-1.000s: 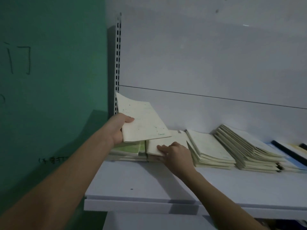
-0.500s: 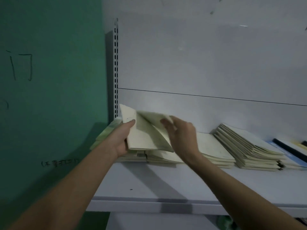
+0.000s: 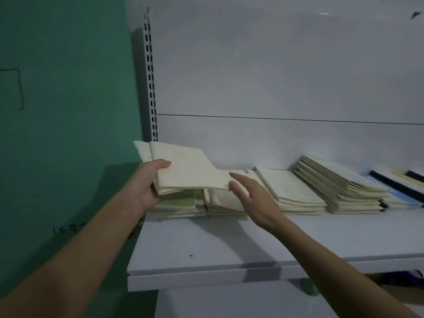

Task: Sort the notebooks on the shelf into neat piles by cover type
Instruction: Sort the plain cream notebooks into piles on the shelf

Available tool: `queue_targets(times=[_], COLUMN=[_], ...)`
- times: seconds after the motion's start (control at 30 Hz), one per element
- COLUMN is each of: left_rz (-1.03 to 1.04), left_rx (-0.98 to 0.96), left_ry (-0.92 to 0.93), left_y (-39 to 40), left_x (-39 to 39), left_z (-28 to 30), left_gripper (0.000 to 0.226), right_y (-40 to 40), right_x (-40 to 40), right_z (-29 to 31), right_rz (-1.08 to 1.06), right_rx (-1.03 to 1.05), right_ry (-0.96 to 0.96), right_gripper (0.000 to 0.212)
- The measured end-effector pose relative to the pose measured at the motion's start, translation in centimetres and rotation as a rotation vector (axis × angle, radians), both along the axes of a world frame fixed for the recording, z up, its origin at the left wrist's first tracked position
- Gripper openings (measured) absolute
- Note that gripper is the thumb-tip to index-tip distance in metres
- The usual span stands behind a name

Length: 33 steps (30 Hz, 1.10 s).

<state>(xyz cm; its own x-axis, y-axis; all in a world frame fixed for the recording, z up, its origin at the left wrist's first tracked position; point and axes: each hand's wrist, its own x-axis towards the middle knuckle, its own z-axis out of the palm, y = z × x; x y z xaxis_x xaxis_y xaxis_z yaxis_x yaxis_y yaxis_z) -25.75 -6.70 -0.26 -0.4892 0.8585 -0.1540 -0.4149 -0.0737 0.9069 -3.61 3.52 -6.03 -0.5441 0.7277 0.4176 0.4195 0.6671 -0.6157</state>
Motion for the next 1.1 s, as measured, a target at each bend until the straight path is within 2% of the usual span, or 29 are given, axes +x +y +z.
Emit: queue_targets(times=[0.07, 0.1, 0.13, 0.23, 0.33, 0.4, 0.47, 0.53, 0.63, 0.73, 0.9, 1.0, 1.1], left_rz=[0.021, 0.027, 0.027, 0.002, -0.014, -0.019, -0.034, -0.042, -0.051, -0.063, -0.134, -0.209, -0.136], left_rx=[-0.007, -0.011, -0.016, -0.015, -0.014, -0.001, 0.024, 0.036, 0.033, 0.038, 0.043, 0.046, 0.037], left_ry=[0.015, 0.018, 0.014, -0.008, -0.015, -0.017, -0.029, -0.038, -0.044, -0.067, -0.061, -0.057, 0.003], left_y=[-0.1, 0.0, 0.0, 0.1, 0.4, 0.7, 1.0, 1.7, 3.1, 5.4, 9.3, 10.9, 13.1], left_x=[-0.8, -1.0, -1.1, -0.7, -0.3, -0.1, 0.4, 0.9, 2.7, 5.6, 11.4, 13.9, 15.9], left_z=[-0.1, -0.2, -0.3, -0.5, -0.9, -0.8, -0.4, 0.0, 0.0, -0.8, -1.9, -2.1, -2.6], left_gripper=[0.043, 0.044, 0.044, 0.042, 0.044, 0.042, 0.034, 0.026, 0.024, 0.029, 0.04, 0.05, 0.04], right_y=[1.0, 1.6, 2.0, 3.2, 3.8, 4.4, 4.8, 5.0, 4.9, 3.6, 2.3, 3.7, 6.1], right_x=[0.5, 0.5, 0.5, 0.0, 0.0, 0.5, 1.2, 1.8, 2.6, 2.9, 4.6, 7.3, 10.1], right_z=[-2.3, -3.5, -4.4, -5.0, -4.4, -3.5, -1.8, 0.0, 1.9, 2.7, 1.7, 1.3, 1.5], right_rz=[-0.004, 0.008, 0.013, -0.055, -0.132, -0.07, -0.014, -0.073, -0.193, -0.188, 0.046, 0.15, 0.215], right_rx=[0.099, 0.191, 0.276, 0.357, 0.324, 0.18, 0.022, -0.079, -0.058, 0.06, 0.217, 0.169, 0.001], right_ry=[-0.402, -0.527, -0.543, -0.302, -0.223, -0.163, -0.004, 0.196, 0.436, 0.395, -0.093, -0.152, -0.063], right_gripper=[0.078, 0.075, 0.067, 0.045, 0.038, 0.031, 0.02, 0.028, 0.025, 0.019, 0.045, 0.055, 0.047])
